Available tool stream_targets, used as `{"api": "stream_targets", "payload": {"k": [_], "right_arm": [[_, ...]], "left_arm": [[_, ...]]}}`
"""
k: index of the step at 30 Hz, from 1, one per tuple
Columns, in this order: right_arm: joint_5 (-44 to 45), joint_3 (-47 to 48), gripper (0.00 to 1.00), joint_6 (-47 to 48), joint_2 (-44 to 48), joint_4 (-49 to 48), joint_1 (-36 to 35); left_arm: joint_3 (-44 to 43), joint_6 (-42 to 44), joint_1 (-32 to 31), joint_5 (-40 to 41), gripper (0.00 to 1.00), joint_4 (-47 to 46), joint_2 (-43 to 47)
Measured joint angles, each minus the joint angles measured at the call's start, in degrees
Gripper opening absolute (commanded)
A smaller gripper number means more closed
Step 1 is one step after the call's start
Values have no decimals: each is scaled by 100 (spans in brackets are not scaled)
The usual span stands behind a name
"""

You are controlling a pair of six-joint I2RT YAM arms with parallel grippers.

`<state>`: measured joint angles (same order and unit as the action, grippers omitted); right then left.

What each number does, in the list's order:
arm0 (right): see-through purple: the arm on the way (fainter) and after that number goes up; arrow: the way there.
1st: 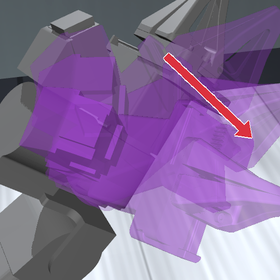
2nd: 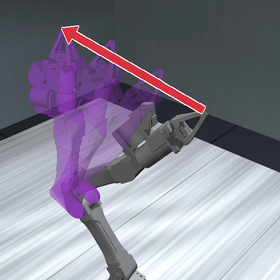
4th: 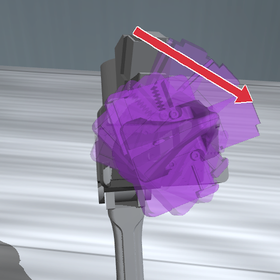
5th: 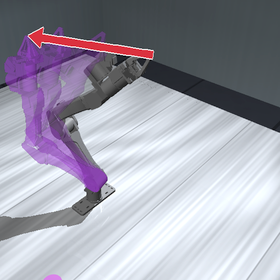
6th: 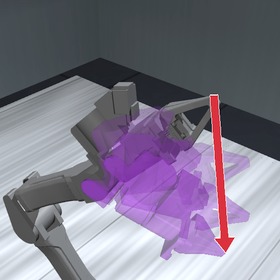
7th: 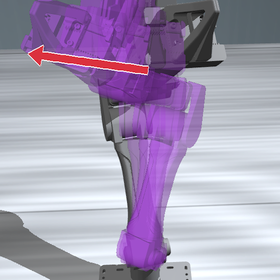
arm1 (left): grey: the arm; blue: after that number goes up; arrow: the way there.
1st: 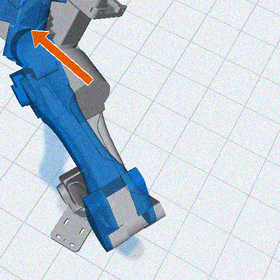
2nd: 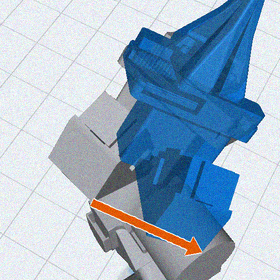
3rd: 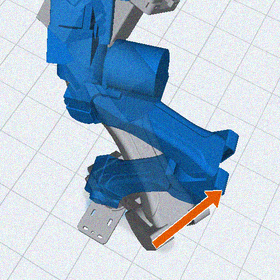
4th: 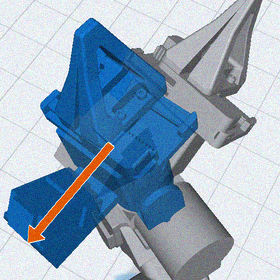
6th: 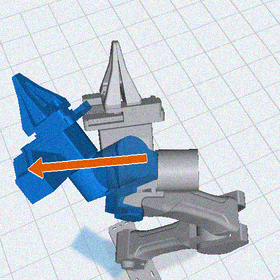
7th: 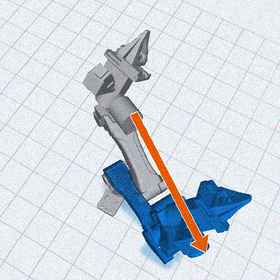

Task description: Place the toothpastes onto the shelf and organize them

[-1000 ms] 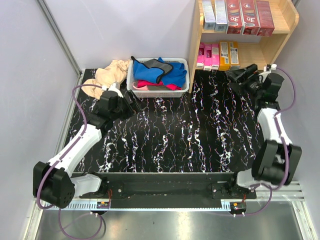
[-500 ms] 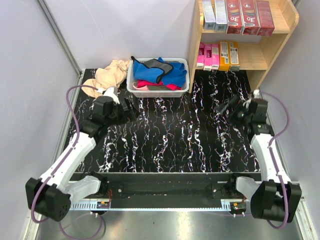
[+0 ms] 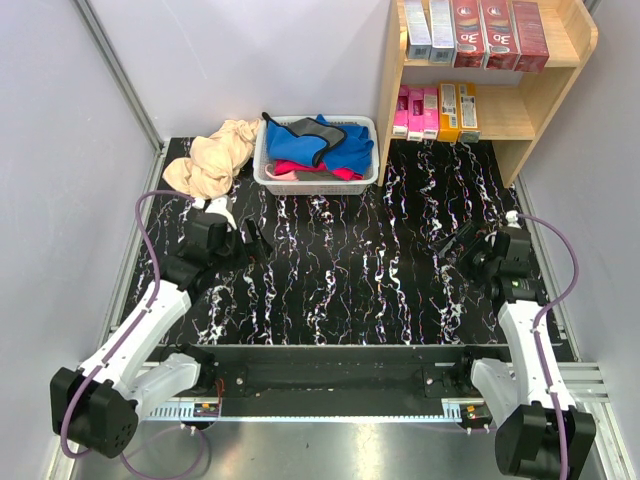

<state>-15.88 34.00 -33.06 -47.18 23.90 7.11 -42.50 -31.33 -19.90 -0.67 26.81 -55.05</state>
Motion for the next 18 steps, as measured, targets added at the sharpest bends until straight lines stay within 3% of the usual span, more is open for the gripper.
{"api": "stream_targets", "payload": {"k": [18], "right_arm": [[533,0,100,2,-588,-238,0]], "left_arm": [[0,9,0,98,99,-271,-284]]}}
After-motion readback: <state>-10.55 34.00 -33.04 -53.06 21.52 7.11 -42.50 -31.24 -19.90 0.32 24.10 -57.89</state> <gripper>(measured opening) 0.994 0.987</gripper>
